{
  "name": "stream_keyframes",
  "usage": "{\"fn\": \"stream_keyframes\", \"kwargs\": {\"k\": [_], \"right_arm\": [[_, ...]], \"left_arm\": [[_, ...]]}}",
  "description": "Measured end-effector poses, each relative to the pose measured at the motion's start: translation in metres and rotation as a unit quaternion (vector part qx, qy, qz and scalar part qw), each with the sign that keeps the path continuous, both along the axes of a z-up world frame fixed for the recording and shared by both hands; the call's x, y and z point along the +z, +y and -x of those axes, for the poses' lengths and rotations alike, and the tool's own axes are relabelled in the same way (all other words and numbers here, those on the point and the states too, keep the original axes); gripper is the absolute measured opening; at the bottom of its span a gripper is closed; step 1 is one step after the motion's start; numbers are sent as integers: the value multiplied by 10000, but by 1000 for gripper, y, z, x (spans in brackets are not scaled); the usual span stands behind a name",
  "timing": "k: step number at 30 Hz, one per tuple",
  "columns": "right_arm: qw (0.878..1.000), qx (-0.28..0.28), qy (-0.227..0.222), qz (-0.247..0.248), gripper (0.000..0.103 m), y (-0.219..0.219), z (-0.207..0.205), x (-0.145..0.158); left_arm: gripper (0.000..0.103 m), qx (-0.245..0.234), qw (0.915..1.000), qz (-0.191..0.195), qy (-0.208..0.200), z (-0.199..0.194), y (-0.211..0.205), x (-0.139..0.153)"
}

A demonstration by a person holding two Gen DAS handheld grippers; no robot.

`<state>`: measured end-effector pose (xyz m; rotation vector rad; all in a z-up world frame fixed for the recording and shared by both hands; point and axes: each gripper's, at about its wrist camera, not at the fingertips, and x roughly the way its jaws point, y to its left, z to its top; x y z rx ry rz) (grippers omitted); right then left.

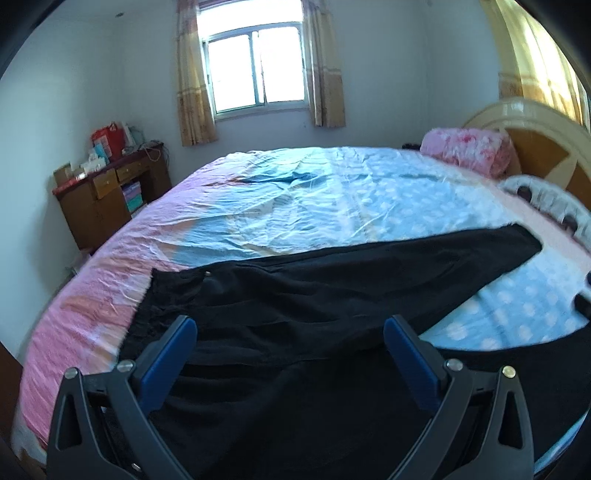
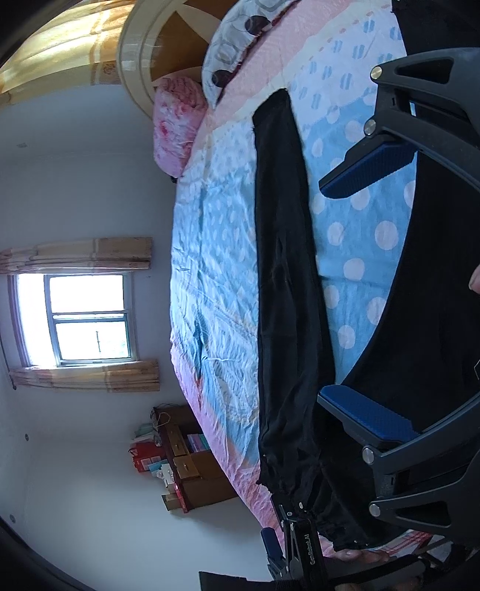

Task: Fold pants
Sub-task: 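Close the right tool on the striped waistband while the left tool grasps beside it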

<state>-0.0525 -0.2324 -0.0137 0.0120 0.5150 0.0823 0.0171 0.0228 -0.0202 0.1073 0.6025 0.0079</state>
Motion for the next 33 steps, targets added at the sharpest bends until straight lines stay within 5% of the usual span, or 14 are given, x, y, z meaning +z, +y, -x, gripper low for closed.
{"fn": "stream_keyframes", "kwargs": {"k": [6,10,15,21,25,28,33], "right_arm": [[9986,-233,312,361,102,-43,-21,-2],[9960,-528,568,447,102,-81,-44,-4],[9925,-830,891,127,102,-123,-87,-8],[9863,-972,1321,-167,102,-159,-136,-21],[9787,-1330,1488,-484,100,-213,-169,-26],[9729,-1508,1633,-632,75,-252,-190,-29],[9629,-1993,1709,-632,72,-321,-245,-32]], "left_arm": [[103,365,9962,-726,317,-51,72,-24],[102,696,9928,-741,628,-108,135,-37],[83,851,9886,-366,1186,-178,177,-68],[60,798,9822,-120,1695,-218,188,-102],[60,715,9811,108,1794,-218,191,-109],[60,710,9756,613,1983,-225,203,-112],[62,751,9738,259,2132,-230,191,-111]]}}
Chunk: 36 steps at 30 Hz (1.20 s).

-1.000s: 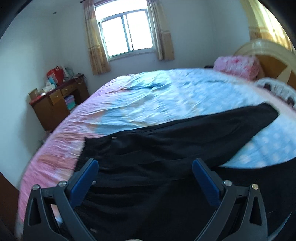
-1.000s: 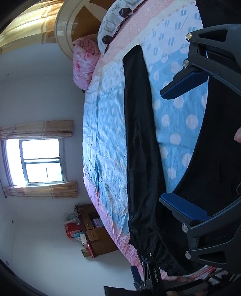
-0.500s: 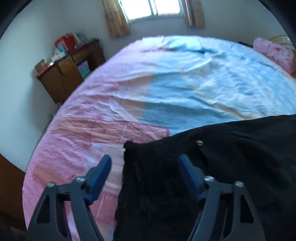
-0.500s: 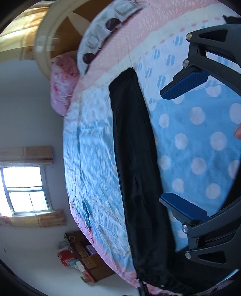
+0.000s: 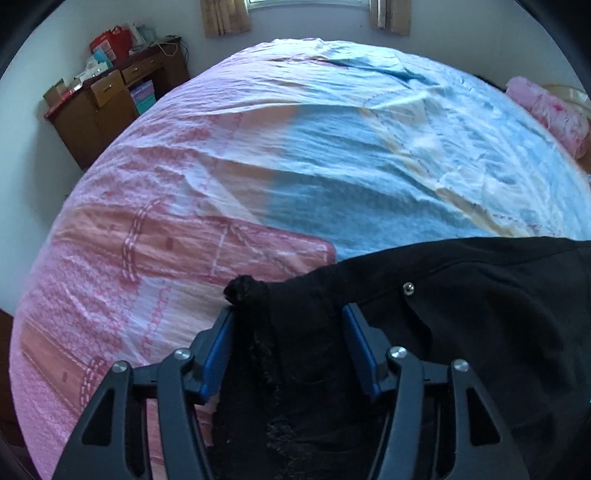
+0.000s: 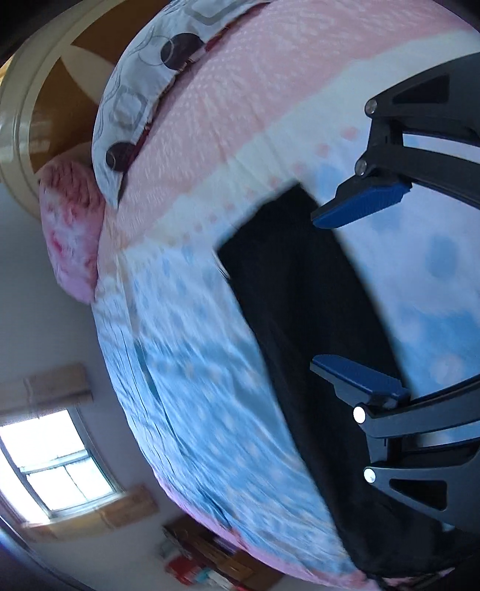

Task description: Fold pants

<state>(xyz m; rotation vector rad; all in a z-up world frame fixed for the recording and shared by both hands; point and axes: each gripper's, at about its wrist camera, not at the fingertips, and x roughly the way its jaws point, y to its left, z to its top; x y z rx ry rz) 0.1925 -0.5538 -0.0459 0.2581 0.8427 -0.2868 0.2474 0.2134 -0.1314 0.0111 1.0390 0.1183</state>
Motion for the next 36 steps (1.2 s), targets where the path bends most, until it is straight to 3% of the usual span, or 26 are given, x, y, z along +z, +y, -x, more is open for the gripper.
{"fn": "stream_keyframes", "kwargs": {"k": [7,11,14,15,16,18,19,20,21,23,28,31,36], "right_arm": [[9996,-112,259,-36,72,-42,-73,-12],[9978,-65,636,-188,71,-53,-112,-33],[9950,54,960,-265,61,-54,-133,-55],[9938,98,1080,-245,53,-53,-138,-62],[9933,140,1128,-220,53,-52,-141,-67],[9944,161,1010,-270,33,-53,-143,-66],[9946,172,954,-372,30,-55,-141,-64],[9945,195,921,-459,23,-55,-137,-61],[9947,256,865,-488,18,-53,-131,-56],[9958,392,726,-403,15,-46,-115,-41],[9972,652,118,-350,13,-37,-53,12],[9959,724,-385,-376,13,-38,11,50],[9929,645,-893,-452,13,-47,118,84]], "left_arm": [[62,-240,9996,-41,-152,-8,-5,-3],[63,-331,9993,-24,-142,-15,-5,-4],[63,-370,9992,-47,-121,-19,-8,-5],[62,-382,9992,-55,-120,-18,-8,-5],[61,-402,9991,-65,-130,-20,-9,-5],[48,-551,9982,-130,-201,-20,-14,-5],[39,-614,9978,-107,-245,-17,-15,-3],[22,-736,9968,-20,-323,-15,-19,-1],[20,-775,9963,-41,-370,-13,-21,1],[18,-860,9953,-128,-422,-9,-23,3],[17,-783,9919,375,-924,17,-7,34],[17,-790,9846,724,-1380,47,2,61],[17,-854,9722,1090,-1888,110,15,86]]}}
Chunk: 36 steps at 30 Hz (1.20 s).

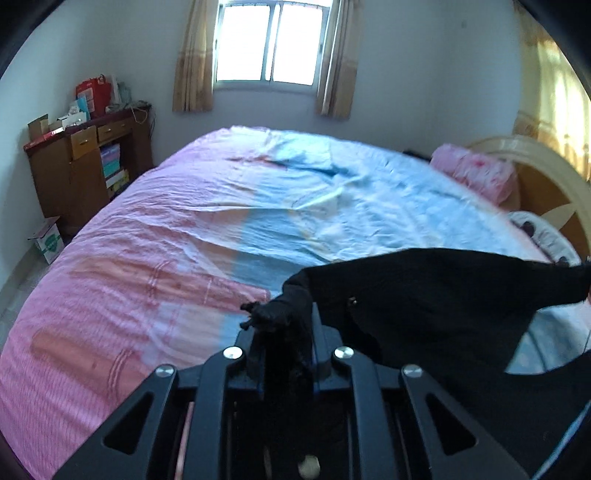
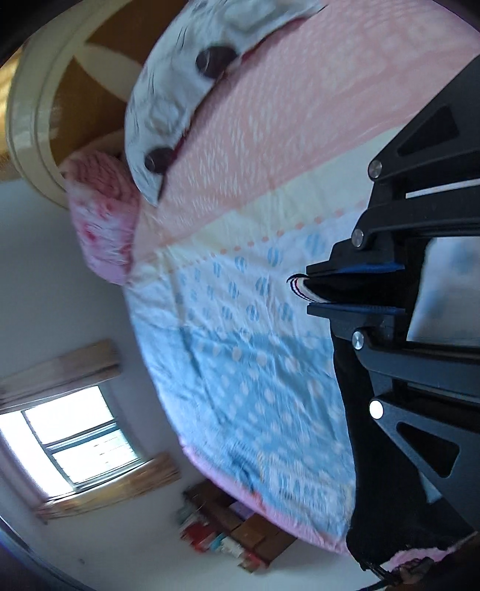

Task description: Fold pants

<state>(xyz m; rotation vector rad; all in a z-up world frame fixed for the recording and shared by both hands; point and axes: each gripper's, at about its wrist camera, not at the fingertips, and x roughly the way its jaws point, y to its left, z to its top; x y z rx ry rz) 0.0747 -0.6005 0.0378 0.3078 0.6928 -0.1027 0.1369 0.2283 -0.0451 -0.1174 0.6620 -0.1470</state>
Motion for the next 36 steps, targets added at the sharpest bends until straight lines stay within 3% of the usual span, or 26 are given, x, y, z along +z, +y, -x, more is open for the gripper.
{"fn": "stream_keyframes", "kwargs": {"k": [7,14,25,36], "right_arm": [[9997,-129,-181,-116,13,-3,135,4],[9975,-410,-56,-564,13,-5,223,-52],[9967,-543,36,-606,13,0,278,-94],[9967,-573,35,-566,13,4,301,-101]], "left_arm": [[17,-237,9990,311,-225,68,5,-11],[17,-280,9983,472,-216,118,10,-37],[18,-429,9977,377,-376,165,13,-65],[18,-534,9967,305,-538,182,17,-82]]}}
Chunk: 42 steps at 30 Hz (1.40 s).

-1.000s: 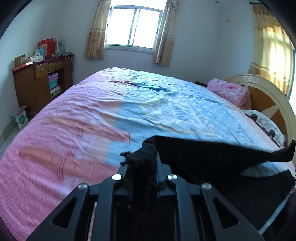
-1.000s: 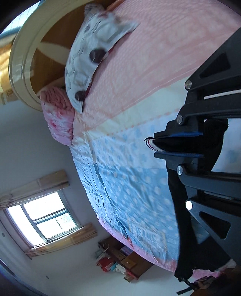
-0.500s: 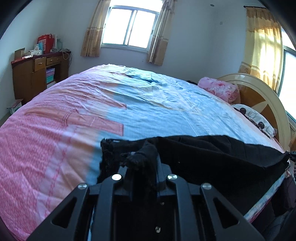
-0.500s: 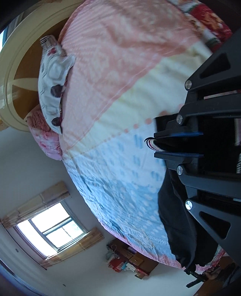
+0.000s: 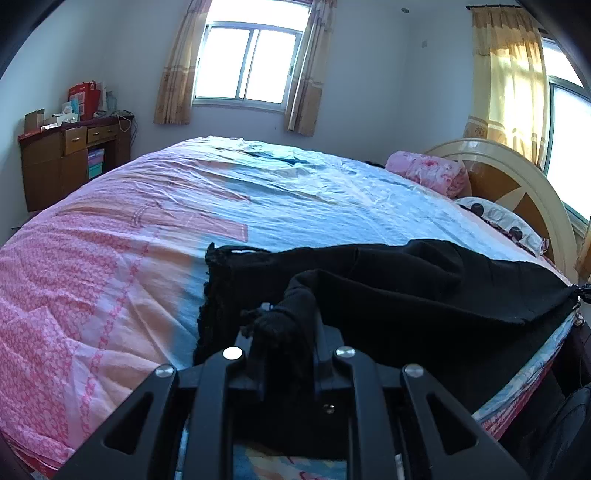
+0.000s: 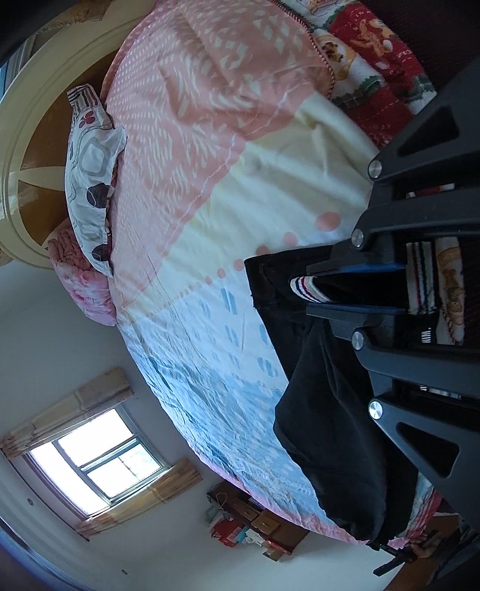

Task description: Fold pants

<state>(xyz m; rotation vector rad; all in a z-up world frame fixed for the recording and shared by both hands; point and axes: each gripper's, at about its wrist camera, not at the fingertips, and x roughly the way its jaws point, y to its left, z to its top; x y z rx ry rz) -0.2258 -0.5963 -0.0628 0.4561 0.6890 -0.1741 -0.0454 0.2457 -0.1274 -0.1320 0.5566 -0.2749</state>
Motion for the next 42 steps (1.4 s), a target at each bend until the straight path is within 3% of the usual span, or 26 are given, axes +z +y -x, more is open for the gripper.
{"fn": "stream_keyframes", "kwargs": {"k": [5,7,8,9,11,15,18,21,23,26,27,30,32,35,37,39,42], "right_arm": [[9999,117,87,35,16,0,4,2],[10000,16,64,43,31,-4,11,4],[9999,-73,74,101,45,-5,15,6],[9996,-190,54,184,52,-6,22,10],[9983,-328,86,480,52,0,31,19],[9928,-235,-213,1155,52,38,43,54],[9914,353,-481,1163,52,77,30,69],[9811,1335,-321,1362,52,145,-6,62],[9652,2122,-45,1525,52,206,-40,42],[9265,3337,187,1727,52,301,-72,9],[9074,3758,255,1865,52,335,-78,-3],[8606,4529,360,2302,52,401,-82,-30],[8344,4751,330,2776,52,429,-79,-45],[8240,4785,341,3015,52,437,-83,-54],[8318,4647,411,3009,49,430,-89,-57],[8394,4538,503,2949,35,421,-97,-57],[8328,4591,689,3015,24,426,-97,-65]], "left_arm": [[24,-103,9986,-477,-180,6,-9,-1],[33,8,9978,-614,-237,10,-11,0],[42,60,9971,-708,-282,12,-12,2],[54,102,9957,-873,-305,16,-13,2],[74,94,9933,-1113,-294,22,-14,3],[76,-134,9900,-1394,-164,34,-13,2],[83,-175,9880,-1530,-113,39,-13,0],[83,-109,9892,-1452,-170,37,-15,1],[83,-106,9898,-1397,-238,35,-18,2],[77,-77,9855,-1671,-293,34,-25,-1],[77,-84,9843,-1736,-316,36,-26,-1],[77,-156,9777,-2047,-437,46,-28,-1],[75,-166,9763,-2109,-455,49,-27,-1],[66,-259,9750,-2154,-477,48,-29,-1],[55,-324,9732,-2218,-520,45,-31,0],[36,-391,9737,-2187,-508,40,-32,3],[29,-512,9730,-2196,-494,32,-34,6]]}}
